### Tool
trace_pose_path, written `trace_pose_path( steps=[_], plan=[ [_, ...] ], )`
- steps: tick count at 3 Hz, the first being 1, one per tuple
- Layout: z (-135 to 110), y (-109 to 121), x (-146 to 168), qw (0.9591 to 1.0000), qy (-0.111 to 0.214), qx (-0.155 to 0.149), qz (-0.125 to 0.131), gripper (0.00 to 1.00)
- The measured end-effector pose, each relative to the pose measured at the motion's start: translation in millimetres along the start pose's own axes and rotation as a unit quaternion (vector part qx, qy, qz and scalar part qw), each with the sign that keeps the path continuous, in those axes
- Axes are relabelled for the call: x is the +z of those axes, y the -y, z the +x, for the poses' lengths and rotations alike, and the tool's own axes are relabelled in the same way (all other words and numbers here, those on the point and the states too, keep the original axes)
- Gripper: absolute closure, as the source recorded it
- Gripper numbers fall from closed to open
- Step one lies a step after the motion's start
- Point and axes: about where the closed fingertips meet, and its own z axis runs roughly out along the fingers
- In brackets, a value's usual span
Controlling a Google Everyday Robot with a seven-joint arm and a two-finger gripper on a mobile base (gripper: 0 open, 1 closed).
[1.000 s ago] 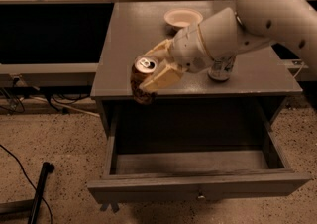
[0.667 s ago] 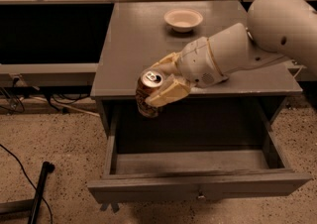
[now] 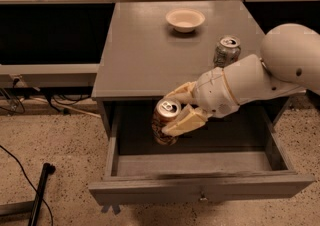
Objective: Place orange can into top drawer
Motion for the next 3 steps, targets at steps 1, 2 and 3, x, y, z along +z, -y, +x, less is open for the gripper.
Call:
trace_pose_path(
  steps=[1,2,3],
  plan=[
    [1.4,-14.9,13.0,0.9982,-0.039,-0.046,-0.003,1.00],
    [1.4,-14.9,13.0,0.9982,-0.039,-0.046,-0.003,1.00],
    [13.8,-14.0,20.3,0.9980,-0.038,-0.050,0.007,1.00]
  ],
)
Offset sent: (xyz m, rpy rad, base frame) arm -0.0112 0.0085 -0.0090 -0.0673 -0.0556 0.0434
